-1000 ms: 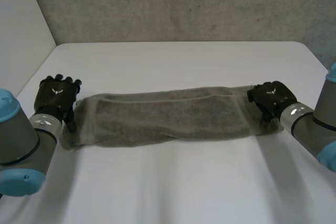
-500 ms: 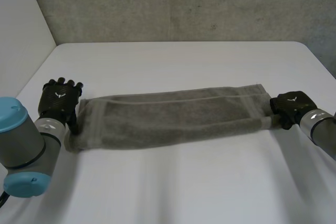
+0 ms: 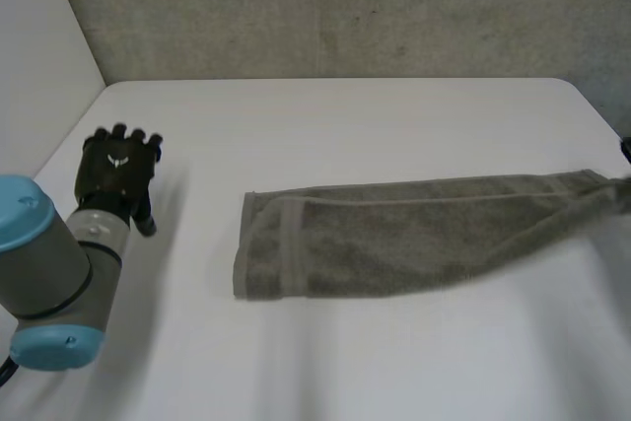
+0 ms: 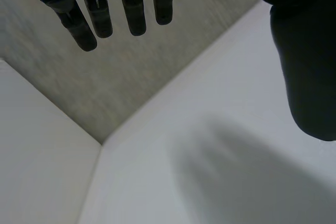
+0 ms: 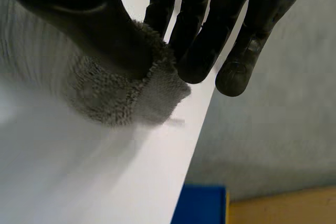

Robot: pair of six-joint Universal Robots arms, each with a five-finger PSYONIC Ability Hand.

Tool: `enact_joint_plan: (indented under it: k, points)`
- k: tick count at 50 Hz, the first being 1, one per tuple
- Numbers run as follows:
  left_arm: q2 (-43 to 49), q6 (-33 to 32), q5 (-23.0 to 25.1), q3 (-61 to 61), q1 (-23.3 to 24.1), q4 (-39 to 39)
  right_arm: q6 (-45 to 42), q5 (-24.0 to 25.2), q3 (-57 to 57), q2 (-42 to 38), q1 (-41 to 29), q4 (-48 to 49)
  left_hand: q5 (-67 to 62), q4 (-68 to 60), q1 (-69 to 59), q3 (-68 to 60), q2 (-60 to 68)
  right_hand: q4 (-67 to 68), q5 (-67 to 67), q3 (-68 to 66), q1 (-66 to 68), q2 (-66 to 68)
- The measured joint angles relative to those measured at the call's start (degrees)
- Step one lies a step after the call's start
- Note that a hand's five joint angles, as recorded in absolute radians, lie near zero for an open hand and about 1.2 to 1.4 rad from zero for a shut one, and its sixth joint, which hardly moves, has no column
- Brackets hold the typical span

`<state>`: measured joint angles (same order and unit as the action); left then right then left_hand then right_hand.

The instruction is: Fold the towel.

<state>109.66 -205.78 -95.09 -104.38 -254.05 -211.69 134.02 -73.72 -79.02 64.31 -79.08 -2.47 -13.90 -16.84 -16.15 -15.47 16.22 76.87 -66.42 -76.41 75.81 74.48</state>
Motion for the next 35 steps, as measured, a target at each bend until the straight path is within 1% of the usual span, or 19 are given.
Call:
enact_joint_plan:
  k: [1,4,5,6,7,8,9,11,12,14,18,19,22,23,24,25,27,29,35]
  points:
    - [-0.22,0.01,-0.03,0.31,0.17,0.04,0.52,0.0,0.83,0.22,-1.05,-0.39,0.0,0.0,0.0,0.0,0.0,0.0,0.0,0.0,0.0,0.0]
    - [-1.16,0.06,-0.14,2.63,1.63,0.29,3.65,-0.21,4.87,0.89,-8.41,-1.81,0.0,0.0,0.01,0.0,0.0,0.0,0.01,0.0,0.0,0.11]
    - [-1.37,0.09,-0.19,3.87,2.45,0.39,5.12,-0.42,6.56,0.97,-12.89,-2.18,0.0,0.0,0.02,0.0,0.0,0.0,0.0,-0.01,0.0,0.76]
    - [-1.44,0.1,-0.2,4.34,2.77,0.41,5.66,-0.47,7.15,0.96,-14.89,-2.3,0.0,0.0,0.02,0.0,0.0,0.0,0.0,-0.03,0.0,0.78]
    - [-1.48,0.13,-0.25,5.28,3.44,0.49,6.64,-0.57,8.25,0.84,-19.26,-2.44,0.0,0.0,0.02,0.0,0.0,0.0,0.0,-0.23,0.0,0.78]
    - [-1.48,0.15,-0.34,5.8,3.81,0.51,7.01,-0.69,8.68,0.72,-21.26,-2.41,0.0,0.0,0.02,0.0,0.0,0.0,0.0,-0.26,0.0,0.78]
    - [-1.43,0.18,-0.5,6.58,4.4,0.54,7.63,-0.72,9.37,0.38,-25.24,-2.35,0.0,0.0,0.02,0.0,0.0,0.01,0.0,-0.26,0.0,0.78]
    - [-1.2,0.24,-1.1,8.02,5.52,0.57,8.32,-0.87,10.22,-0.96,-33.0,-1.7,0.0,0.0,0.02,0.01,0.0,0.01,0.0,-0.26,0.01,0.78]
    - [-1.1,0.25,-1.29,8.32,5.79,0.57,8.42,-0.88,10.33,-1.42,-34.86,-1.48,0.0,0.0,0.02,0.01,0.0,0.01,0.0,-0.26,0.01,0.78]
    - [-0.72,0.28,-2.25,9.35,6.74,0.54,8.55,-0.93,10.49,-3.6,-41.51,-0.27,0.0,0.0,0.03,0.01,0.0,0.01,0.0,-0.26,0.01,0.78]
    - [0.21,0.29,-3.6,10.24,8.04,0.51,8.32,-0.94,10.1,-7.81,-50.23,2.0,0.0,0.0,0.04,0.01,0.0,-1.63,1.56,1.14,-1.75,-0.07]
    - [0.33,0.29,-3.72,10.29,8.16,0.51,8.27,-0.96,10.02,-8.39,-51.1,2.27,0.0,0.0,0.04,0.01,0.0,-5.73,5.73,5.02,-5.02,-3.84]
    - [1.15,0.29,-4.21,10.39,8.81,0.5,8.09,-1.18,9.58,-11.31,-54.27,3.27,0.0,0.0,0.04,0.01,0.0,-37.46,38.79,36.84,-37.17,-36.7]
    - [1.29,0.29,-4.24,10.37,8.9,0.49,8.1,-1.22,9.5,-11.62,-54.48,3.33,0.0,0.0,0.05,0.01,0.0,-40.88,42.47,40.25,-41.75,-41.4]
    - [1.56,0.3,-4.3,10.31,9.07,0.49,8.19,-1.32,9.3,-12.23,-54.77,3.45,0.0,0.0,0.05,0.01,0.0,-51.75,53.99,51.07,-52.3,-51.15]
    - [1.79,0.29,-4.33,10.23,9.22,0.49,8.37,-1.41,9.04,-12.62,-54.8,3.49,0.0,0.0,0.08,0.01,0.0,-58.64,60.48,58.04,-57.63,-57.3]
    - [2.11,0.29,-4.33,10.09,9.46,0.49,8.86,-1.54,8.46,-12.9,-54.38,3.45,0.0,0.0,0.09,0.01,0.0,-62.11,63.14,62.1,-61.25,-60.3]
    - [2.35,0.29,-4.32,9.97,9.7,0.49,9.44,-1.65,7.81,-12.69,-53.51,3.37,0.0,0.0,0.1,0.01,0.0,-62.21,63.14,62.3,-61.9,-60.33]
    - [2.82,0.34,-4.15,9.65,10.81,0.47,14.79,-1.66,0.91,-6.41,-44.77,3.26,0.0,0.0,0.11,0.01,0.0,-62.21,63.14,62.3,-62.36,-60.33]
